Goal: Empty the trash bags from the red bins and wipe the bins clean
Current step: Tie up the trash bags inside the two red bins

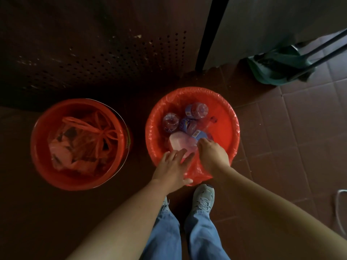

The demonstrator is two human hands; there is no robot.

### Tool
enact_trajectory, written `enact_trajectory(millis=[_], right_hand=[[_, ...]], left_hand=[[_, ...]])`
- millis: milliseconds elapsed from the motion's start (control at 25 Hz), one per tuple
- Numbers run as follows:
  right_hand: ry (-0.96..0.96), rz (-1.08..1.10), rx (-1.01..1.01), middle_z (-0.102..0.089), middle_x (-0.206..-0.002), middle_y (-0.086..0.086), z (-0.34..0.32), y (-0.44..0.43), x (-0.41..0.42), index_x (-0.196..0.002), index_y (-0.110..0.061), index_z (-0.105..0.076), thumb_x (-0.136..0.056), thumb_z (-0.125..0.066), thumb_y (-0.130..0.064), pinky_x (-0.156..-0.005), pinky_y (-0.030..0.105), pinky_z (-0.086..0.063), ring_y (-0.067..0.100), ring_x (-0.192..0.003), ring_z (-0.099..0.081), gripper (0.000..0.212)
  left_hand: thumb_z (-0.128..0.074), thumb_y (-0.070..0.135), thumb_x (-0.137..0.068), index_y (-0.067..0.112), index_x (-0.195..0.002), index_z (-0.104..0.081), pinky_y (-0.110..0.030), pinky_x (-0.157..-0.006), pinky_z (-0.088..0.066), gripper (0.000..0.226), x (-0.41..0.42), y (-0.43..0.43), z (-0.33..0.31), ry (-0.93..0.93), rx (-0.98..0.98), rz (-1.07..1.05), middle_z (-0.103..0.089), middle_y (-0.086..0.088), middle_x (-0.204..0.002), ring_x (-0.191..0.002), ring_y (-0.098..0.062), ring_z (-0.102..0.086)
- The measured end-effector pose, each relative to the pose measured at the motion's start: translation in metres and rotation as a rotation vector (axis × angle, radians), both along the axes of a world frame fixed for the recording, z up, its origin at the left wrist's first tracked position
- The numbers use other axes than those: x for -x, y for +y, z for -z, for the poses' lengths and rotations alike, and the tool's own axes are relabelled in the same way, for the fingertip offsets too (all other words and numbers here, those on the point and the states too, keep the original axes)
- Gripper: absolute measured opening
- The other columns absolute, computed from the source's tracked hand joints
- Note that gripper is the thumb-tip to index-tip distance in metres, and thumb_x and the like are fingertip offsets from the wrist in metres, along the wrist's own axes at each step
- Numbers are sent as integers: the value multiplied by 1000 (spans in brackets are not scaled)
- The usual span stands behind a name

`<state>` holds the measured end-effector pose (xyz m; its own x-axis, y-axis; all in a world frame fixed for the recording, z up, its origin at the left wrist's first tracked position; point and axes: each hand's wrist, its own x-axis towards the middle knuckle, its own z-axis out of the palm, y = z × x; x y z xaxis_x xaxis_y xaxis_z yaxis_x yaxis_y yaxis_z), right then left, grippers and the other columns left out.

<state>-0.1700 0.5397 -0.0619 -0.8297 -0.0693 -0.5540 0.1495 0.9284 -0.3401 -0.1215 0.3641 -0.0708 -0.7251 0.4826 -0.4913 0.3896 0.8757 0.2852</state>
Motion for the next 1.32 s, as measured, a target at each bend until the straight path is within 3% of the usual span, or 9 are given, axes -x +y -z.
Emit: enact_trajectory(millis=[160,280,440,640,840,1000,1080,1200,1320], right_hand=[[62,-14,6,-63,-96,2,-11,17,-22,-103,-15,-62,-104,-42,-30,-68,34,-38,29,-84,-62,25],[0,-43,-36,-62,-96,3,-16,34,-42,-101,-13,-63,-103,-45,-30,-74,38,-44,29,-88,-61,24],[29,-10,2,-58,-86,2,-15,44,-58,-92,-12,-63,-102,-48,-25,-73,39,-46,29,-81,-59,21],[93,7,6,-61,-89,4,-21,46,-64,-94,-10,-66,-101,-52,-21,-76,43,-48,29,-83,-58,19],[54,-58,11,-61,-94,3,-54,43,-64,-97,-11,-66,-102,-50,-26,-81,40,-45,29,-90,-60,23],[-42,-128,66,-63,-108,0,-75,33,-59,-108,-17,-67,-100,-51,-34,-87,33,-42,25,-106,-60,25],[-95,-186,79,-61,-124,-4,-77,23,-60,-125,-24,-62,-99,-52,-38,-96,32,-40,22,-120,-55,31],[-105,-184,24,-53,-137,-5,-65,6,-65,-143,-31,-49,-99,-54,-43,-105,36,-37,22,-129,-47,46],[-67,-186,-37,-54,-129,-2,-46,-5,-71,-139,-28,-51,-97,-55,-43,-101,37,-39,25,-123,-49,45]], left_hand=[[-61,62,-87,36,-150,-25,-54,-122,-14,77,-11,7,-1,5,36,226,5,-15,-166,-151,-38,-3],[-61,38,-94,35,-150,-32,-56,-122,-6,63,-17,10,-1,6,119,269,19,-9,-166,-151,-40,8],[-52,19,-98,27,-127,-59,-55,-122,-9,31,-16,11,4,10,106,208,-6,-6,-168,-152,-36,-2],[-61,14,-89,21,-113,-70,-48,-119,-26,26,-22,6,0,34,-16,38,-52,-3,-143,-142,-30,-34],[-60,14,-89,19,-114,-69,-41,-115,-30,27,-13,11,-26,13,-60,-99,-58,3,-134,-137,-25,-41],[-60,10,-90,16,-99,-63,-36,-91,-42,12,-4,12,-50,-23,-139,-207,-66,-1,-110,-113,-25,-57],[-58,7,-92,16,-95,-56,-35,-82,-42,9,0,11,-58,-76,-156,-270,-68,-5,-99,-99,-29,-63],[-55,10,-95,21,-108,-50,-33,-72,-40,18,2,8,-59,-145,-174,-285,-71,-7,-95,-92,-33,-66],[-50,19,-100,32,-113,-40,-36,-67,-48,21,5,7,-54,-260,-169,-278,-70,-8,-93,-90,-34,-68]])
